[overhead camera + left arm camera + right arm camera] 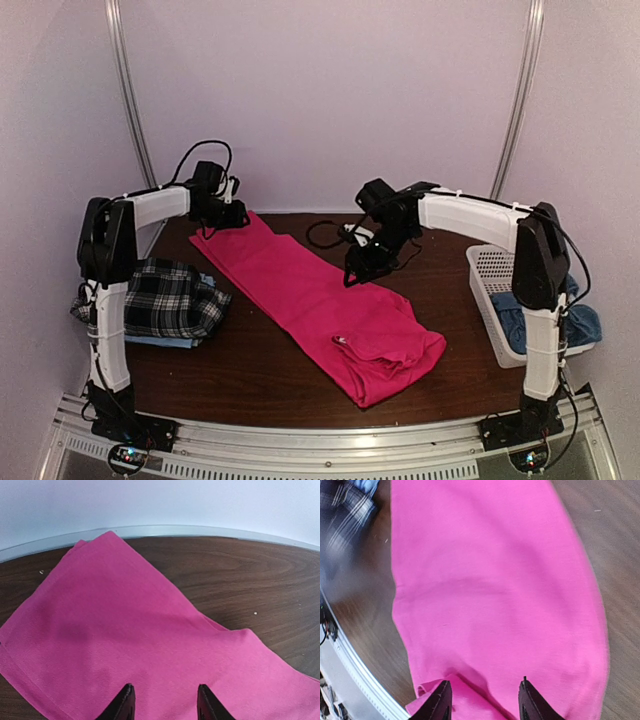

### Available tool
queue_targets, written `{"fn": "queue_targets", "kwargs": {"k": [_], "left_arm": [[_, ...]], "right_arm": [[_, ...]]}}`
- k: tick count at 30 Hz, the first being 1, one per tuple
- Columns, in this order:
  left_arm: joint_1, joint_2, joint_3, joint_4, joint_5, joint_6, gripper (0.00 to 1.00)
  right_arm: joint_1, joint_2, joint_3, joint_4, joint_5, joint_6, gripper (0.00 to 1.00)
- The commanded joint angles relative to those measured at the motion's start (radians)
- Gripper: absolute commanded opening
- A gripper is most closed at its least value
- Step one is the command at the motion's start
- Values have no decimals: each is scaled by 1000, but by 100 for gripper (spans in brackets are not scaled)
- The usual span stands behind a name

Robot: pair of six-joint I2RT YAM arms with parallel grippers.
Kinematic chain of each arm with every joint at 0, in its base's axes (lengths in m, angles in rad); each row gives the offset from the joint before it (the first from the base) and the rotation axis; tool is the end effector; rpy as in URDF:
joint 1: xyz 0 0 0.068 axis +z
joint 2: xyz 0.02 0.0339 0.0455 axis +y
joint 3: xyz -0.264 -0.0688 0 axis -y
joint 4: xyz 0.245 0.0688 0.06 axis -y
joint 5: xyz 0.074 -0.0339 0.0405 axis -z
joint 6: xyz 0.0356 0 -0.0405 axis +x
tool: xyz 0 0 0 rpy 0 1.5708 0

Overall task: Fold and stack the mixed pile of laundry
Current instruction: Adjust the 2/3-rectangle-folded trousers at the center of the board.

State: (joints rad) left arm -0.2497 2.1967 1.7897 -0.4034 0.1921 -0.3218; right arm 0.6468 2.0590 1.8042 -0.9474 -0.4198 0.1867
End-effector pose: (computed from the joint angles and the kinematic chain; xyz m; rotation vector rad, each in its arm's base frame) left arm 0.4813 -0.1298 0.2066 0.0059 2.4201 -0.4960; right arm 0.3379 0.2734 0.2436 -0.7665 2.7724 0.7768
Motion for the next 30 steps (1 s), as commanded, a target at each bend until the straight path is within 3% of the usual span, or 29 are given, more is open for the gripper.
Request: {"fn": "queue_targets", "kwargs": {"k": [1,8,13,18,24,30], "left_arm": [[1,104,67,-186,-94,75,43],[0,87,-38,-279,-107,96,38],[1,-24,-191,-339,-125,108,34],[59,-127,-249,-282,-38,56,34],[178,-98,-171,-198,80,-90,38],[171,19,-59,-167,173,-92,37]], "right_arm": [[61,106,-17,-33,-129,-34,45],[66,124,-133,-52,-66,-45,38],[-12,65,-285,-53,20,-15,37],[-76,13,-342,-52,95,-13,37],[-90,14,-343,-56,130,30,38],[-107,2,-448,39,101,95,38]]}}
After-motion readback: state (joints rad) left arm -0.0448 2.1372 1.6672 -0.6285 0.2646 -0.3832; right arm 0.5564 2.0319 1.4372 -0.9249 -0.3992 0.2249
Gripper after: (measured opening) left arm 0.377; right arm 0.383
